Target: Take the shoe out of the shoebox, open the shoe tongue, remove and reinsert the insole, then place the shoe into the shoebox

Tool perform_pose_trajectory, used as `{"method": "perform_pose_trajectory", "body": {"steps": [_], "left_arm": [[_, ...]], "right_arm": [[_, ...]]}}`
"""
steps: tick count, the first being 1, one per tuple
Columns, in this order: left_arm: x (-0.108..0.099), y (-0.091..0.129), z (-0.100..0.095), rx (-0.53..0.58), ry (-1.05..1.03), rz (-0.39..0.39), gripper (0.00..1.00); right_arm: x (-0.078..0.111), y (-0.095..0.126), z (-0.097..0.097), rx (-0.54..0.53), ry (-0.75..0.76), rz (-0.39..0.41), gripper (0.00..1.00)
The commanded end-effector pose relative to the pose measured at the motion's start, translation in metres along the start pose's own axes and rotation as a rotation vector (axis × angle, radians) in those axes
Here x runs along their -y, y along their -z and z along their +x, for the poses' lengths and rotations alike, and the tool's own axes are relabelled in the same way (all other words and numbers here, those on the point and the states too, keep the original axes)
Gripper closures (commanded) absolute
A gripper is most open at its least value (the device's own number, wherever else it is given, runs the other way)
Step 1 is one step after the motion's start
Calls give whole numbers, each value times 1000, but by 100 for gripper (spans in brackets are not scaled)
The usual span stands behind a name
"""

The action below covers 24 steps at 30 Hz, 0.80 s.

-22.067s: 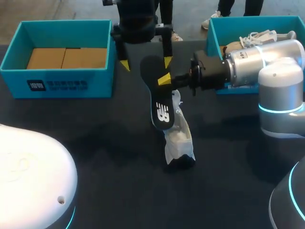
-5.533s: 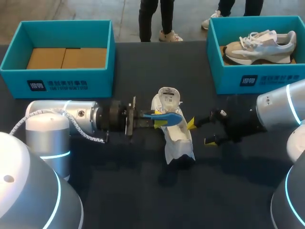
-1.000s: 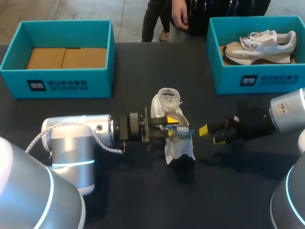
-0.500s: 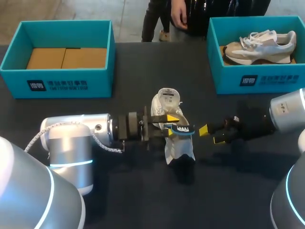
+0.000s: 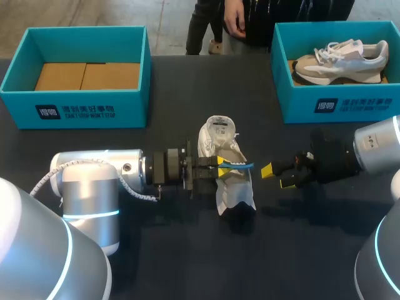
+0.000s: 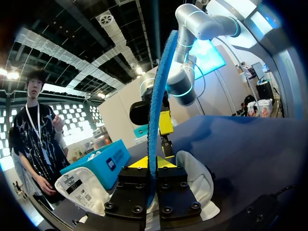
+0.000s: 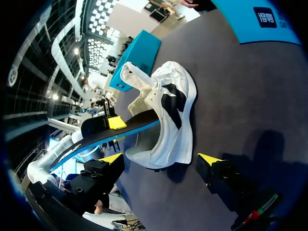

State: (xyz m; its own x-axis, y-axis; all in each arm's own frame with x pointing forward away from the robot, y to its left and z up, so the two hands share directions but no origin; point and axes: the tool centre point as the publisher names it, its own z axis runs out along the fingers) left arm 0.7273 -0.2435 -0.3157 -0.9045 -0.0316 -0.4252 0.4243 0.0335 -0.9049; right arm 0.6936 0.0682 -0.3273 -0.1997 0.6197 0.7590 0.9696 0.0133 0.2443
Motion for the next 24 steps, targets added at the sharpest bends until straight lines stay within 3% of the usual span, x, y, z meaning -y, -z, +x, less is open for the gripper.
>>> {"method": "perform_pose_trajectory", "body": {"steps": [1, 20, 21, 23, 24], "left_arm": [[-6, -5, -1, -5, -2, -6, 100], [-15, -1, -1, -5, -6, -38, 100], [-13, -1, -1, -4, -6, -37, 92], [-10, -1, -1, -2, -5, -32, 62], [-8, -1, -1, -2, -6, -31, 62]], "right_arm": [[1, 0, 1, 3, -1, -1, 0], [1, 0, 1, 3, -1, -1, 0], [1, 0, 1, 3, -1, -1, 0], [1, 0, 1, 3, -1, -1, 0], [1, 0, 1, 3, -1, -1, 0]]}}
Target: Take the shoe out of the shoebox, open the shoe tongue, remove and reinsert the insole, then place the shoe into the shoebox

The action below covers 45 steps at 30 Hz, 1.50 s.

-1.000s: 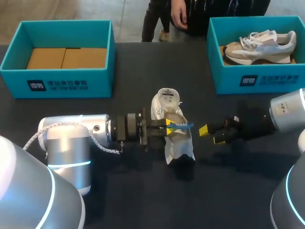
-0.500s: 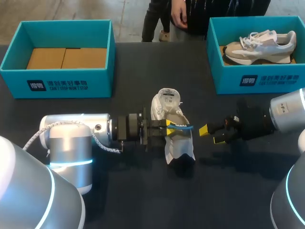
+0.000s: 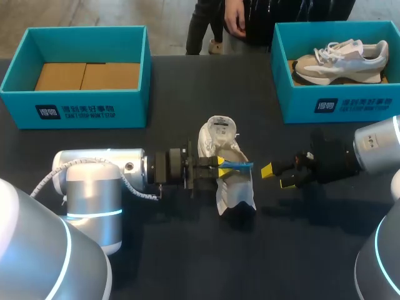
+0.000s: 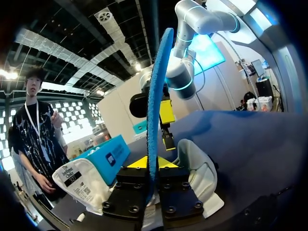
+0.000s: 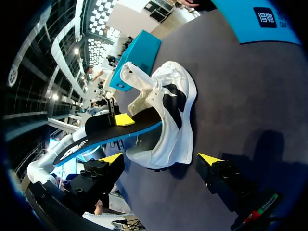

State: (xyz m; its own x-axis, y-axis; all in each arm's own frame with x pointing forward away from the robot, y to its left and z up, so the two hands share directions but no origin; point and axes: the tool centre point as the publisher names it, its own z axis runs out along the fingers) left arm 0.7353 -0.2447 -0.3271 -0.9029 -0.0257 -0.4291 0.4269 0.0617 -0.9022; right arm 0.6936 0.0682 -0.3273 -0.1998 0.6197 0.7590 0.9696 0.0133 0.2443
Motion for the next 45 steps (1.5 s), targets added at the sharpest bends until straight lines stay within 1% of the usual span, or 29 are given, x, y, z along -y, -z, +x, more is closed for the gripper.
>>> {"method": "perform_pose_trajectory", "body": {"steps": [1, 4, 7, 11, 14, 15, 16, 17, 27, 40, 43, 44, 45], "left_arm": [[7, 1, 2, 3, -2, 1, 61], [12, 2, 2, 3, -6, 10, 58], [18, 3, 2, 1, -11, 21, 59], [22, 2, 3, -7, -20, 28, 64], [19, -1, 4, -21, -23, 19, 68], [18, -1, 5, -23, -24, 17, 79], [17, -1, 5, -26, -26, 13, 93], [15, -2, 5, -27, -28, 9, 100], [4, -1, 1, -32, -64, -26, 100], [-12, 4, 3, -30, -75, -80, 100], [-12, 5, 2, -29, -72, -86, 100], [-11, 5, 2, -28, -71, -86, 85], [-10, 5, 1, -27, -71, -86, 58]], "right_arm": [[1, 0, 1, 3, -1, -1, 0], [1, 0, 1, 3, -1, -1, 0], [1, 0, 1, 3, -1, -1, 0], [1, 0, 1, 3, -1, -1, 0], [1, 0, 1, 3, -1, -1, 0], [1, 0, 1, 3, -1, -1, 0], [1, 0, 1, 3, -1, -1, 0], [1, 0, 1, 3, -1, -1, 0], [1, 0, 1, 3, -1, -1, 0], [1, 0, 1, 3, -1, -1, 0], [1, 0, 1, 3, -1, -1, 0], [1, 0, 1, 3, -1, -1, 0], [1, 0, 1, 3, -1, -1, 0]]}}
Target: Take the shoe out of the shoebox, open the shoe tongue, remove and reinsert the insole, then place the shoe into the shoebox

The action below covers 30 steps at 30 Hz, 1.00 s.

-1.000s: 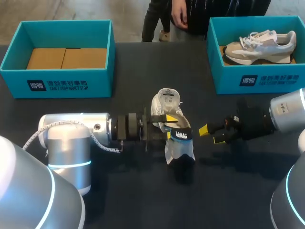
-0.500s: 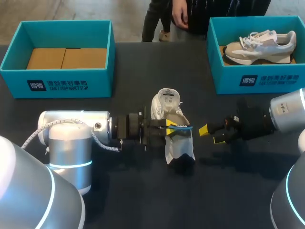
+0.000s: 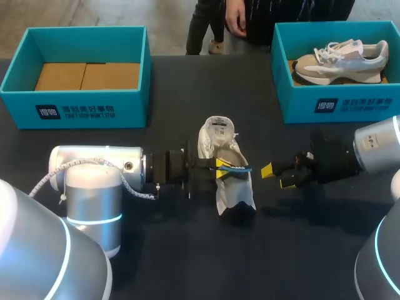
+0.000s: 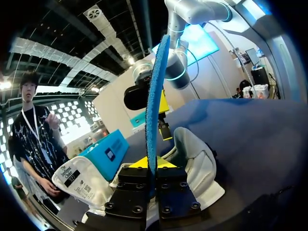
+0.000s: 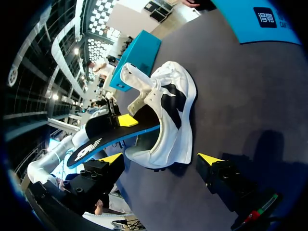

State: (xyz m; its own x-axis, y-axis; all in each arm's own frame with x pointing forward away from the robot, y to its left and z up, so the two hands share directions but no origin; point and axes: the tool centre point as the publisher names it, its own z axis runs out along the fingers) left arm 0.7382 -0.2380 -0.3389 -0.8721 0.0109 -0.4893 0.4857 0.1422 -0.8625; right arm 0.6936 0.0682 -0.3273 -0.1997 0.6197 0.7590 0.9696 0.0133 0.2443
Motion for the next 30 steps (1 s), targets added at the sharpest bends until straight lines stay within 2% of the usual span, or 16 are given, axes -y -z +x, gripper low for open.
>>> {"method": "perform_pose_trajectory", "body": {"steps": [1, 2, 3, 12, 14, 16, 17, 18, 19, 30], "left_arm": [[4, 0, -2, 3, 0, -4, 39], [7, 0, -2, 4, 0, 0, 30], [9, 0, -3, 5, -1, 6, 28], [28, 2, 0, 1, -9, 50, 44], [30, 2, 1, -3, -11, 55, 52], [30, 1, 2, -6, -12, 57, 64], [28, 0, 3, -9, -12, 57, 74], [27, -1, 3, -12, -11, 57, 93], [26, -1, 4, -15, -10, 54, 100], [8, -3, 2, -20, -8, 27, 100]], "right_arm": [[1, 0, 1, 3, 0, -1, 0], [1, 0, 1, 3, 0, -1, 0], [1, 0, 1, 3, 0, -1, 0], [1, 0, 1, 3, 0, -1, 0], [1, 0, 1, 3, 0, -1, 0], [1, 0, 1, 3, 0, -1, 0], [1, 0, 1, 3, 0, -1, 0], [1, 0, 1, 3, 0, -1, 0], [1, 0, 1, 3, 0, -1, 0], [1, 0, 1, 3, 0, -1, 0]]}}
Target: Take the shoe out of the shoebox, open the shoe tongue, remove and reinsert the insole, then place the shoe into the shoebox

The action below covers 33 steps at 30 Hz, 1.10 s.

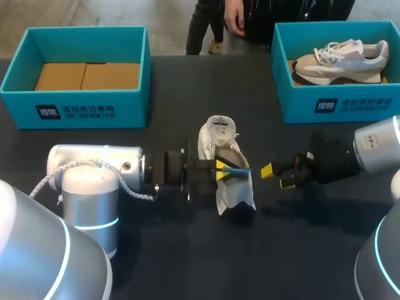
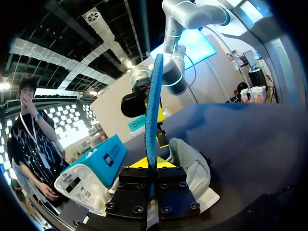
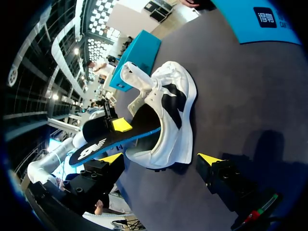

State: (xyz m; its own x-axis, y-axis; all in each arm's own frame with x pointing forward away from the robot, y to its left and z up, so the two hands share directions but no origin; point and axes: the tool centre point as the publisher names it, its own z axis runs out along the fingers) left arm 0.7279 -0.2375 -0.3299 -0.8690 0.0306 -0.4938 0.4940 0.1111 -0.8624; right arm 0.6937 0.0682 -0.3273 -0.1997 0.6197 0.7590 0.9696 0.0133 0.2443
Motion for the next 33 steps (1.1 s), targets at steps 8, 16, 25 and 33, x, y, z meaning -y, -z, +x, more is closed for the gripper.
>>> {"method": "perform_pose_trajectory", "body": {"steps": [8, 16, 25, 33], "left_arm": [[-13, -6, -6, 1, -3, -25, 100], [-16, -3, -2, -8, 4, -43, 100], [1, -1, -1, -13, -2, -12, 63], [10, -3, 1, -29, -10, 14, 65]], "right_arm": [[1, 0, 1, 3, 0, -1, 0], [1, 0, 1, 3, 0, -1, 0], [1, 0, 1, 3, 0, -1, 0], [1, 0, 1, 3, 0, -1, 0]]}}
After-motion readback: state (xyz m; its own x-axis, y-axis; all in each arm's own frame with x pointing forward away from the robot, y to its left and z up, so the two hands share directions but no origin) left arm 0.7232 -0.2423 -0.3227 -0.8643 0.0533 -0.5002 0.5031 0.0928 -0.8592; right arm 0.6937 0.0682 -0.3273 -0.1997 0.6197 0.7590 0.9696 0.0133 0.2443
